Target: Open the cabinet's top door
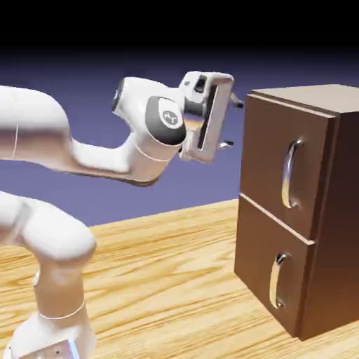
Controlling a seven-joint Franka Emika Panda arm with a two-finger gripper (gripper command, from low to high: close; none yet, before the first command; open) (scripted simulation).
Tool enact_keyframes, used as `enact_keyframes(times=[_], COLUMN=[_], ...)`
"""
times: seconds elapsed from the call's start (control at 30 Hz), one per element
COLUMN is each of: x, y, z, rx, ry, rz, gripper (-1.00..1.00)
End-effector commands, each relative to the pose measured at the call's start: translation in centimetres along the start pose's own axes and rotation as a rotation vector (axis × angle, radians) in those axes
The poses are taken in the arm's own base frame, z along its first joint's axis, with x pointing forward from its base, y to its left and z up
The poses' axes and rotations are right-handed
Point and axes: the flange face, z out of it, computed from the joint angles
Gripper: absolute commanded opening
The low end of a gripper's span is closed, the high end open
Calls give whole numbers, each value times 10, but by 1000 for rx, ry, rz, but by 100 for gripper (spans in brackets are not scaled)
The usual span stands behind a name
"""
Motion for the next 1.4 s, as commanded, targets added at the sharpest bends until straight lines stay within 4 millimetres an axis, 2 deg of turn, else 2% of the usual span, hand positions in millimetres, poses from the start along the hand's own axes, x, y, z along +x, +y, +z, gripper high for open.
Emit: enact_keyframes(times=[0.0,0.33,0.63,0.97,1.03,1.2,1.23,1.27,1.37], x=[-4,-49,-98,-154,-157,-148,-148,-148,-141], y=[1,4,-8,-41,-44,-33,-33,-33,-44], z=[-1,2,22,61,63,111,111,111,92], rx=[-11,-119,-207,-287,-291,-291,-291,-291,-279], ry=[6,39,32,4,2,2,2,2,-87], rz=[-45,-488,-874,-1298,-1320,-1320,-1320,-1320,-1309], gripper=[0,0,0,0,0,0,-100,-100,-100])
